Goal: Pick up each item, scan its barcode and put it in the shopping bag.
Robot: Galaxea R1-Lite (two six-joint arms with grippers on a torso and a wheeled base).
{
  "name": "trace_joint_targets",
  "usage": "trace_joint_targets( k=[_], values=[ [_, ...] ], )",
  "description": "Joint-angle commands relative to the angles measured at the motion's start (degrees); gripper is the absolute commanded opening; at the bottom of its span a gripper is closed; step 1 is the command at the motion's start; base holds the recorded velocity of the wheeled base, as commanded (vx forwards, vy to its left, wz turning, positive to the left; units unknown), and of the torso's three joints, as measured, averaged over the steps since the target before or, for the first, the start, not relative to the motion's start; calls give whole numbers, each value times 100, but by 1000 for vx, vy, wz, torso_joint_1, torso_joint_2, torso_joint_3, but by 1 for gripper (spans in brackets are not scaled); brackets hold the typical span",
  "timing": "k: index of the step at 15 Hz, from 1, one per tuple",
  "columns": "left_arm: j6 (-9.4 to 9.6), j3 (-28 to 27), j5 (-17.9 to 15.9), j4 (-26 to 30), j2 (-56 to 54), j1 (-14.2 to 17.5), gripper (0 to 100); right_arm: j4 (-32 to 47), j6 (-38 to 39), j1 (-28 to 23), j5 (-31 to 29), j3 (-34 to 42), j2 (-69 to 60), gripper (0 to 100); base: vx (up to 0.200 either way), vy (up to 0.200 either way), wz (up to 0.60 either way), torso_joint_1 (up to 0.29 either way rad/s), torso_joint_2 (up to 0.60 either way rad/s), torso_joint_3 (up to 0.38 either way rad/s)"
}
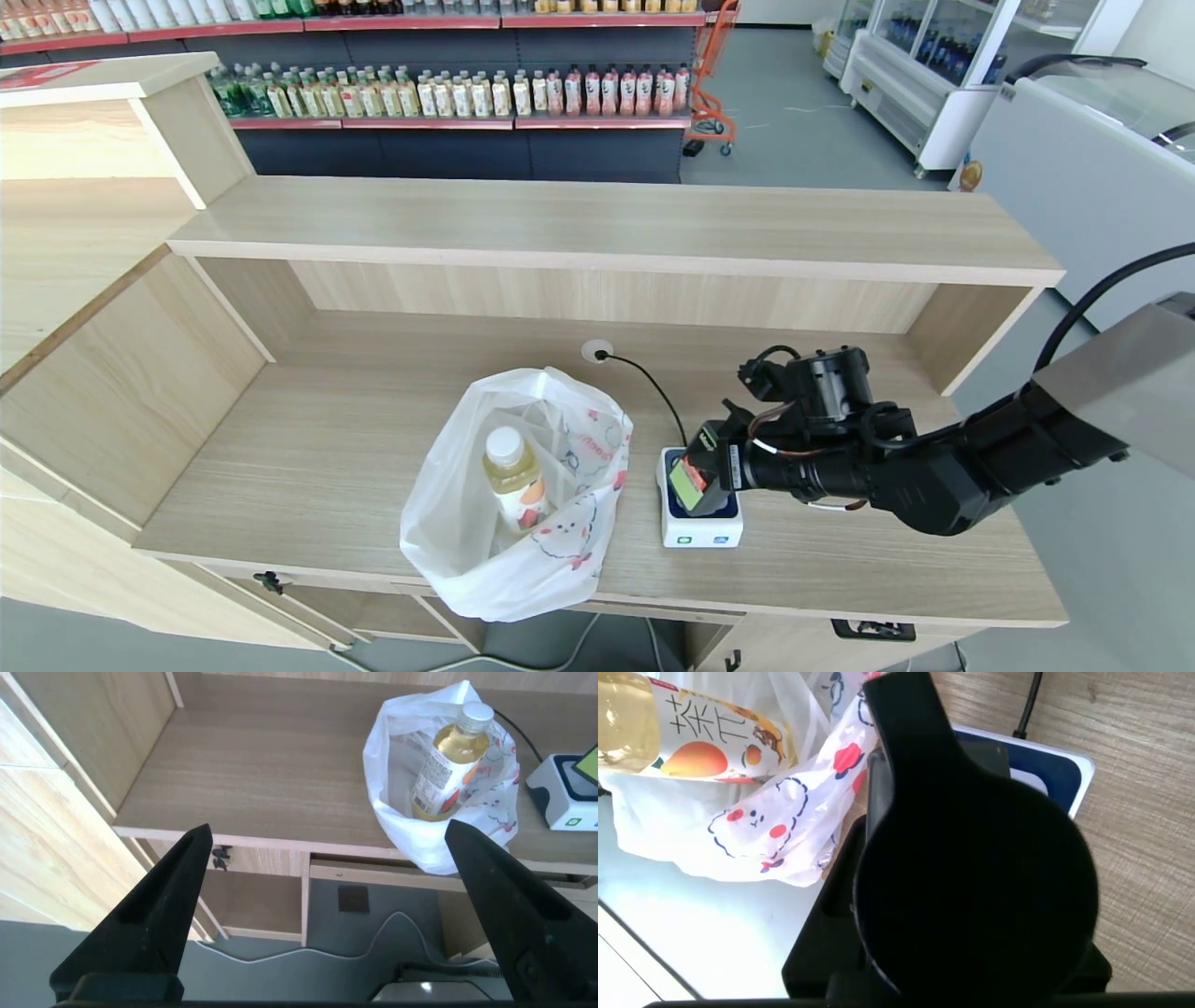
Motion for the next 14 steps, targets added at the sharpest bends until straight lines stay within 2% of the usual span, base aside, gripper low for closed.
trace_joint_targets(
  k=[1, 14],
  values=[
    [-2, 0, 0, -9, -2, 0, 100, -1, 6, 22, 2, -50, 69, 0, 0, 0, 0, 0, 0, 0],
    [-2, 0, 0, 0, -2, 0, 100, -247, 24, 22, -7, -112, 368, 0, 0, 0, 0, 0, 0, 0]
  ],
)
